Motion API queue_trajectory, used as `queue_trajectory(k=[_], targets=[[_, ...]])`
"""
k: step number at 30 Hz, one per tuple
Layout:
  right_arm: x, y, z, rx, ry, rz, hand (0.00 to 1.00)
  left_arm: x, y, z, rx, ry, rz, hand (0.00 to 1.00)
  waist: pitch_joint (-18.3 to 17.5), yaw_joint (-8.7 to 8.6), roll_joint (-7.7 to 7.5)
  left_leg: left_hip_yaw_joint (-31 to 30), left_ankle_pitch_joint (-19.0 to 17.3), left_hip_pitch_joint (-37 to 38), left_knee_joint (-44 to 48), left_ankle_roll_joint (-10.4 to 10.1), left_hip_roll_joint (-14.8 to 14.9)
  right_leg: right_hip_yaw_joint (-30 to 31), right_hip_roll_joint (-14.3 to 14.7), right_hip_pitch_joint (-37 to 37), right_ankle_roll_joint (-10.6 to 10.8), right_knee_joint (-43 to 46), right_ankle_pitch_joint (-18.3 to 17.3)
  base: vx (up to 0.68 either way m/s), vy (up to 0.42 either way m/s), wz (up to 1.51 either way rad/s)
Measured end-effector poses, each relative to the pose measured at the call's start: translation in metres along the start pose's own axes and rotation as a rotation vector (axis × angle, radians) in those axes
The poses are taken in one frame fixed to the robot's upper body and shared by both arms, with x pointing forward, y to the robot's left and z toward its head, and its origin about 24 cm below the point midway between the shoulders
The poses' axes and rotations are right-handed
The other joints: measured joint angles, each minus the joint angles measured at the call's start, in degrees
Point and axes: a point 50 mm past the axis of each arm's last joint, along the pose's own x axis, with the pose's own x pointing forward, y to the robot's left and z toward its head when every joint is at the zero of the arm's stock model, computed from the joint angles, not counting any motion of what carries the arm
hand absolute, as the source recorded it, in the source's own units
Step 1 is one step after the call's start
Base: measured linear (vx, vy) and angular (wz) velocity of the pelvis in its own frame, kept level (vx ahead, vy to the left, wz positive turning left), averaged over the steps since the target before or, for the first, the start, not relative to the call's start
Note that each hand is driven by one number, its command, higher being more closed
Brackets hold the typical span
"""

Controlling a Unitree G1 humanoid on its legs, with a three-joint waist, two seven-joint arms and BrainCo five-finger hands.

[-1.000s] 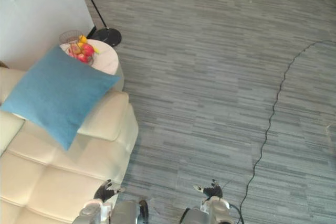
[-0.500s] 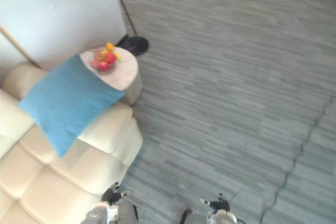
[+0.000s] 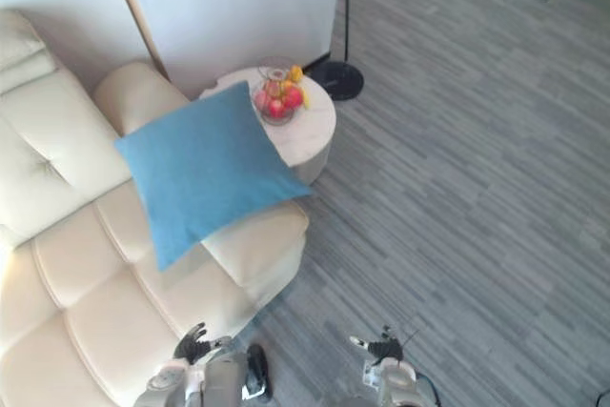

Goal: Pick up cushions and gather them together orderly.

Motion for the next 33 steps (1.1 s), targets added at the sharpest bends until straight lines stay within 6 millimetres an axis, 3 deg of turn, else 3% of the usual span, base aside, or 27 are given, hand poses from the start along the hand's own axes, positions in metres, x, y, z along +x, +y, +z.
queue_trajectory(k=[3, 4, 5, 6, 8, 9, 12, 16, 22, 27, 29, 33], targets=[[0.000, -0.001, -0.002, -0.001, 0.004, -0.001, 0.00, -0.001, -0.002, -0.002, -0.001, 0.006, -0.006, 0.00, 0.00, -1.23, 0.37, -6.14, 0.74, 0.56, -2.07, -1.39, -0.43, 9.21, 6.46, -5.00, -0.69, -12.58, 0.09, 0.16, -0.143, 0.95], [-0.001, -0.001, -0.004, 0.000, 0.010, -0.003, 0.00, -0.001, -0.003, -0.003, 0.000, 0.011, -0.005, 0.00, 0.33, -2.21, 0.92, -9.33, 0.93, 0.56, -2.80, -1.82, -0.75, 15.57, 9.33, -6.40, -0.48, -17.75, 1.66, 0.18, -0.253, 1.36], [-0.002, -0.003, -0.008, 0.000, 0.021, -0.009, 0.00, -0.001, -0.002, -0.003, 0.013, 0.007, -0.006, 0.00, -0.20, -2.66, -0.33, -12.05, 1.15, 0.35, -2.28, -3.41, -1.68, 21.03, 10.79, -6.81, -1.08, -22.83, 7.76, 0.20, -0.280, 1.44], [-0.003, -0.006, -0.010, -0.002, 0.025, -0.016, 0.00, -0.001, -0.002, -0.003, 0.018, 0.010, -0.008, 0.00, -0.03, -2.69, 0.15, -13.72, 1.01, -0.05, -1.37, -3.96, -1.80, 20.93, 11.31, -6.11, -3.35, -22.42, 8.85, 0.22, -0.277, 1.08], [-0.002, -0.012, -0.010, -0.009, 0.026, -0.033, 0.00, -0.001, -0.006, -0.004, 0.012, 0.007, -0.016, 0.00, -0.55, -1.62, 1.47, -16.74, 1.50, 0.26, -2.94, -5.75, -0.74, 18.78, 12.49, -4.91, -4.33, -22.35, 7.89, 0.22, -0.279, 0.66], [0.000, -0.010, -0.002, -0.007, 0.003, -0.027, 0.00, -0.002, -0.007, -0.006, 0.009, 0.017, -0.018, 0.00, -0.76, -2.32, 1.98, -19.48, 2.53, 0.29, -4.40, -6.86, -0.66, 15.74, 12.67, -4.22, -5.08, -22.69, 7.23, 0.19, -0.245, 0.72], [-0.002, -0.008, -0.007, -0.001, 0.016, -0.025, 0.00, -0.002, -0.008, -0.006, 0.005, 0.015, -0.019, 0.00, -0.79, -2.16, 1.86, -23.38, 4.51, 2.51, -8.15, -8.17, 0.25, 10.95, 13.96, 0.67, -5.13, -25.59, 7.20, 0.14, -0.204, 0.87], [-0.001, -0.006, -0.002, 0.011, -0.003, -0.021, 0.00, -0.002, -0.008, -0.005, 0.007, 0.009, -0.019, 0.00, -1.21, -1.90, 1.24, -23.16, 7.63, 2.93, -11.12, -7.86, 0.21, 7.52, 13.77, 2.96, -5.22, -28.45, 7.19, 0.07, -0.080, 0.60], [0.000, -0.003, 0.002, 0.022, -0.019, -0.016, 0.00, -0.002, -0.006, -0.006, 0.014, 0.010, -0.017, 0.00, -1.25, -1.96, 1.15, -15.28, 12.18, 2.09, -14.58, -5.86, -0.82, 2.73, 11.96, 4.00, -5.72, -30.38, 7.56, -0.02, 0.029, 0.41], [-0.001, -0.006, 0.042, 0.043, -0.189, -0.020, 0.00, -0.001, 0.003, 0.001, 0.027, -0.020, 0.005, 0.00, -1.72, -2.16, 0.36, -15.28, 15.81, 2.93, -18.98, -5.75, -1.34, 1.46, 11.90, 4.00, -6.58, -31.33, 8.50, -0.10, 0.031, 0.15], [-0.004, -0.014, 0.072, 0.042, -0.315, -0.033, 0.00, -0.002, 0.013, 0.010, 0.009, -0.068, 0.034, 0.00, -1.75, -2.25, 0.40, -14.55, 17.38, 4.39, -22.29, -5.59, -1.35, 1.49, 11.93, 3.89, -6.53, -31.67, 8.96, -0.16, 0.049, 0.00], [-0.022, -0.052, 0.142, -0.011, -0.603, -0.102, 0.00, -0.007, 0.040, 0.047, -0.066, -0.237, 0.112, 0.00, -2.27, -2.29, 0.72, -10.49, 17.50, 4.82, -26.28, -5.31, -1.15, 2.59, 12.10, 2.99, -5.38, -33.44, 9.63, -0.14, 0.063, 0.02]])
